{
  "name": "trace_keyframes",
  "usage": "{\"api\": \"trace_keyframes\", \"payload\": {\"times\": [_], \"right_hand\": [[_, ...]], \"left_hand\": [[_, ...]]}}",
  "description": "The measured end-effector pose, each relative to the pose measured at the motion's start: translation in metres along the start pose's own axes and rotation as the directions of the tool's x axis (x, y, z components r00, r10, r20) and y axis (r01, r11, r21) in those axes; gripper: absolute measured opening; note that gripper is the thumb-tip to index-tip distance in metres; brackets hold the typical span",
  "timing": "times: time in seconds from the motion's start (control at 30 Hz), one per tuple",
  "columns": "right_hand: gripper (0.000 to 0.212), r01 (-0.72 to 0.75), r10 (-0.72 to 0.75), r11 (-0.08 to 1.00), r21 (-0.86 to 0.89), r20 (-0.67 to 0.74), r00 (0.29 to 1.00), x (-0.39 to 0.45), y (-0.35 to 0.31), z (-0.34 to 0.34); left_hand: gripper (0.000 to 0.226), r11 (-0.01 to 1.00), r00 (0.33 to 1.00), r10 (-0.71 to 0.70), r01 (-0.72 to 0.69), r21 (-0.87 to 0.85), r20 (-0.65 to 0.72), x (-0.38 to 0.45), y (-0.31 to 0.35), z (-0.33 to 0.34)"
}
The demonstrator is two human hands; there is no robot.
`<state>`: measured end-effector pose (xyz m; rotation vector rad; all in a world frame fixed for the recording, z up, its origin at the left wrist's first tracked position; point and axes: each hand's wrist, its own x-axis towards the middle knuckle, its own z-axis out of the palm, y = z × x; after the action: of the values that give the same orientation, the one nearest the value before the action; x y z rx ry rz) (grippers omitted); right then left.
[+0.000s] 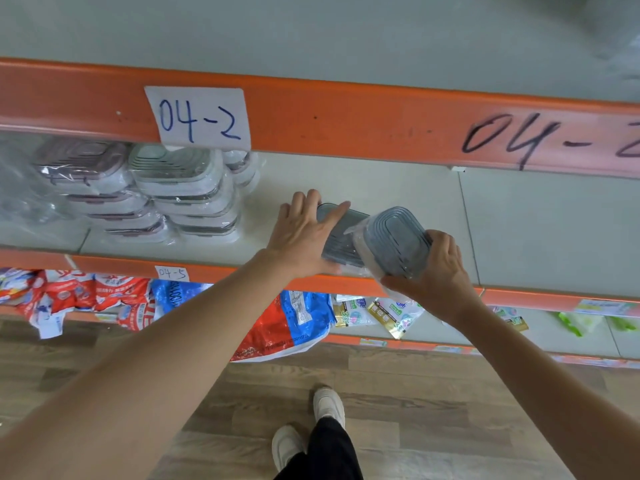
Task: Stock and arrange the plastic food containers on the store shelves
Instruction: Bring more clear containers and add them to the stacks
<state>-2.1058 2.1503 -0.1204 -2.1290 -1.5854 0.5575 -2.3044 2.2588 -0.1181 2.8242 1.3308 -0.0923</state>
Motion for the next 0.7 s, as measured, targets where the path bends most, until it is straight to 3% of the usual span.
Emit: {"api": "trace_keyframes", "payload": {"times": [0.2,0.4,0.7], "right_hand": [[0.092,0.013,-0.013,1.0,0.004,0.045,0.999,-0.003,-0.002,-0.001],[0.095,0.001,-0.008,0.998,0.068,0.105,0.994,-0.004,-0.029,0.008],[0.081,0.084,-0.123,0.987,0.134,0.319,0.94,-0.024,-0.124,0.043]], "left_hand": [[0.084,0.996,0.991,0.082,-0.079,0.038,-0.104,0.002,0.016,-0.003],[0.084,0.984,0.974,-0.134,0.109,-0.143,-0.184,-0.043,-0.007,-0.007],[0.089,0.938,0.955,-0.29,0.271,-0.217,-0.061,-0.151,-0.091,-0.034]]}}
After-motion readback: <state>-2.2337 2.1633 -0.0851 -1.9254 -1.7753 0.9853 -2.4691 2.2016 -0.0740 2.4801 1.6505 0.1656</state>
